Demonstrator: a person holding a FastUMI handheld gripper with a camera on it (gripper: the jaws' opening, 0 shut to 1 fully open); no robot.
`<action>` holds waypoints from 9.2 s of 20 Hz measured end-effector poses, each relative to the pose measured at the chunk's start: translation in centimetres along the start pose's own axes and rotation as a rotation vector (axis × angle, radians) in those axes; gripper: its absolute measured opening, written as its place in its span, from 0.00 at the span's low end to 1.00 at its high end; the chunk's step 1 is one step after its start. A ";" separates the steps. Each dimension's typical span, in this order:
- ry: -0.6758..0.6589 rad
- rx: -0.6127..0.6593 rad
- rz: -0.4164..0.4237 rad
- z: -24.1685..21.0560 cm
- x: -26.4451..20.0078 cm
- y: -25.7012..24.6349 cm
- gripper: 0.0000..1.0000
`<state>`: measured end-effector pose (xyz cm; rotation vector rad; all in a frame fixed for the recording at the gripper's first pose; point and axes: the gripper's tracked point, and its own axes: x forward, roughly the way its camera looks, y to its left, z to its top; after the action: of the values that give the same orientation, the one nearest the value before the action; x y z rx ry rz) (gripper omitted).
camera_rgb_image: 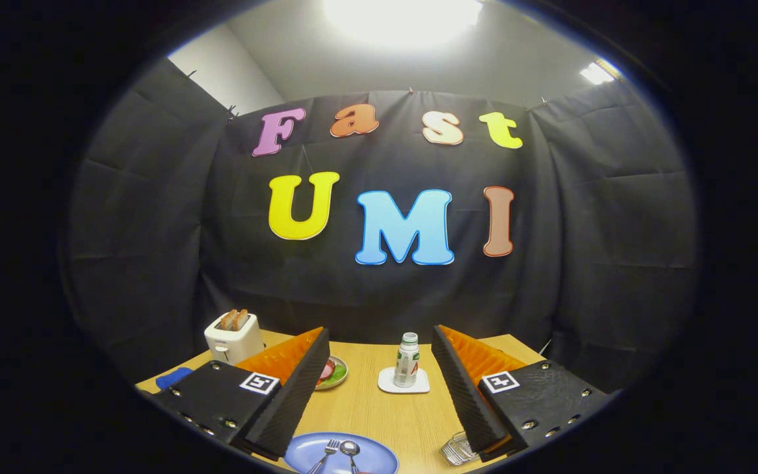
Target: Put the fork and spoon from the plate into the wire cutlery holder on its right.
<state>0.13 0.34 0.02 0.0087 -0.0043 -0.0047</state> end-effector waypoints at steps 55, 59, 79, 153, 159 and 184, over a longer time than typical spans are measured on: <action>1.482 -0.405 0.278 -30.5 -8.6 0.5 0.04; 1.470 -0.482 0.283 -27.2 -8.7 -2.9 0.04; 1.842 -0.753 0.282 -20.0 -12.0 -21.7 0.04; 1.037 0.041 0.217 -22.9 -7.4 8.0 0.96; 1.151 0.061 0.178 -28.0 -7.4 8.9 0.96; 1.437 -0.123 0.301 -31.5 -9.6 5.2 0.02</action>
<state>-9.35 5.86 -31.50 -0.1131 1.4315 0.3026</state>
